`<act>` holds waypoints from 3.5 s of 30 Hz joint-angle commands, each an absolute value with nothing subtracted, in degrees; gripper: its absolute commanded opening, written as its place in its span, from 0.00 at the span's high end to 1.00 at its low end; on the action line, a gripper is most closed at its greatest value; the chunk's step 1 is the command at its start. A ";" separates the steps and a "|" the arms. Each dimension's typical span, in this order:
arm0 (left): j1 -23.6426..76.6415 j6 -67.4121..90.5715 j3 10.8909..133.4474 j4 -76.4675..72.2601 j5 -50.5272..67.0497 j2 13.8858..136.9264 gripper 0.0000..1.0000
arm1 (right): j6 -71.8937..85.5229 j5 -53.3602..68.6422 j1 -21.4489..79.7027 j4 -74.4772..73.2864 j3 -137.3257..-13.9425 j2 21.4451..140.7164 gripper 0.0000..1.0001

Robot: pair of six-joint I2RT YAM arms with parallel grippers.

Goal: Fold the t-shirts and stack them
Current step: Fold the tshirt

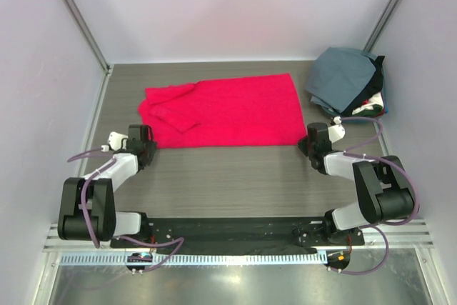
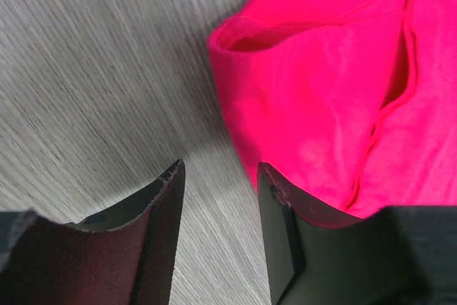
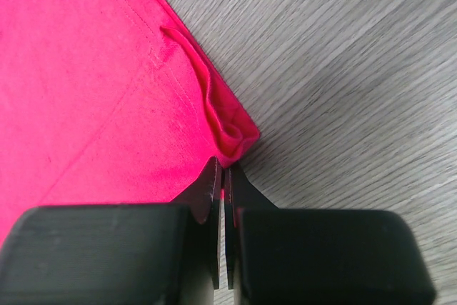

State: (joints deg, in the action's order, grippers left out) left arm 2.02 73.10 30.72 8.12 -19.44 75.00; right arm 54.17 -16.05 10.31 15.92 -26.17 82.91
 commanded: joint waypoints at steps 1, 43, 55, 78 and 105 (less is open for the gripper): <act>2.28 74.88 32.52 5.71 -20.65 76.72 0.53 | 53.70 -16.35 10.02 18.37 -26.10 82.62 0.99; 2.20 78.13 39.02 17.93 -22.68 78.58 1.00 | 51.68 -21.01 10.20 7.48 -29.34 69.87 0.99; 2.20 71.99 73.89 41.20 -22.94 66.46 1.00 | 44.92 -19.34 10.11 -18.27 -64.14 59.00 0.99; 2.20 65.04 101.78 51.07 -21.36 63.17 1.00 | 40.78 -21.18 10.20 -24.96 -81.47 53.93 0.99; -0.88 62.76 81.24 16.62 -10.36 84.65 1.00 | 50.19 10.37 -2.46 -0.80 -73.15 85.70 0.99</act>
